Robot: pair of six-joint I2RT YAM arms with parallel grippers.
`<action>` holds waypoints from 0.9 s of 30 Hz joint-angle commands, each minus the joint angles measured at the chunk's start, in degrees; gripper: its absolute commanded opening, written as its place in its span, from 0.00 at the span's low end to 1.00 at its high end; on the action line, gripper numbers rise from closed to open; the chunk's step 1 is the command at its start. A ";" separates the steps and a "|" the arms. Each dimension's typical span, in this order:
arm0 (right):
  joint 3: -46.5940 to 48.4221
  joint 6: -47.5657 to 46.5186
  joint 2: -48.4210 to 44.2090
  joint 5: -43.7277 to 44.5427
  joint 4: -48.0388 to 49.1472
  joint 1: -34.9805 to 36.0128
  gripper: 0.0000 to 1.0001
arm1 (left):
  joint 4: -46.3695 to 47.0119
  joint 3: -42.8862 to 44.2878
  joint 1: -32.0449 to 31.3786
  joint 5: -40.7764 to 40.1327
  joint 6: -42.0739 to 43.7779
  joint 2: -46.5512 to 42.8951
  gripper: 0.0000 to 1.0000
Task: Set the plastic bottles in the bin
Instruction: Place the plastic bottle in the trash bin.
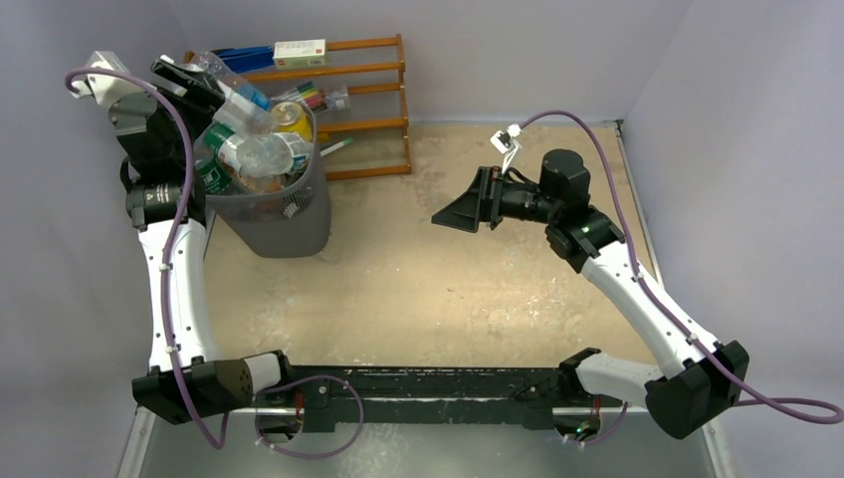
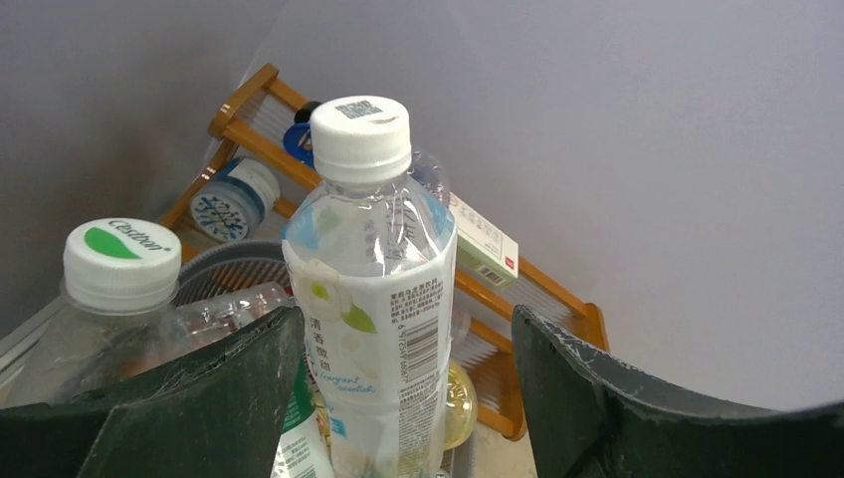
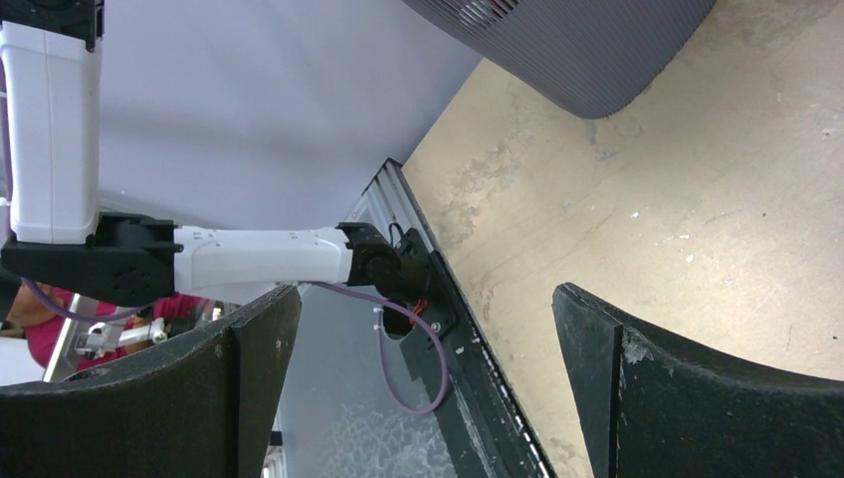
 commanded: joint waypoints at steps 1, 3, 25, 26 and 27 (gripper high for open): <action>-0.20 0.14 -1.86 -1.76 3.09 -0.20 1.00 | -1.67 0.87 -0.25 -1.40 1.80 -1.14 0.75; -0.31 0.12 -2.03 -1.76 2.95 -0.23 1.00 | -1.90 0.52 -0.30 -1.73 1.82 -1.81 0.75; 0.11 0.17 -2.15 -1.28 1.78 -0.21 1.00 | -20.38 19.06 -0.19 1.79 6.88 1.02 0.82; 0.23 0.15 -2.14 -1.28 1.56 -0.20 1.00 | -21.04 19.88 -0.22 2.41 6.89 1.16 0.83; 0.40 0.18 -2.15 -1.31 1.42 -0.20 1.00 | -21.77 20.61 -0.20 2.76 6.95 1.21 0.83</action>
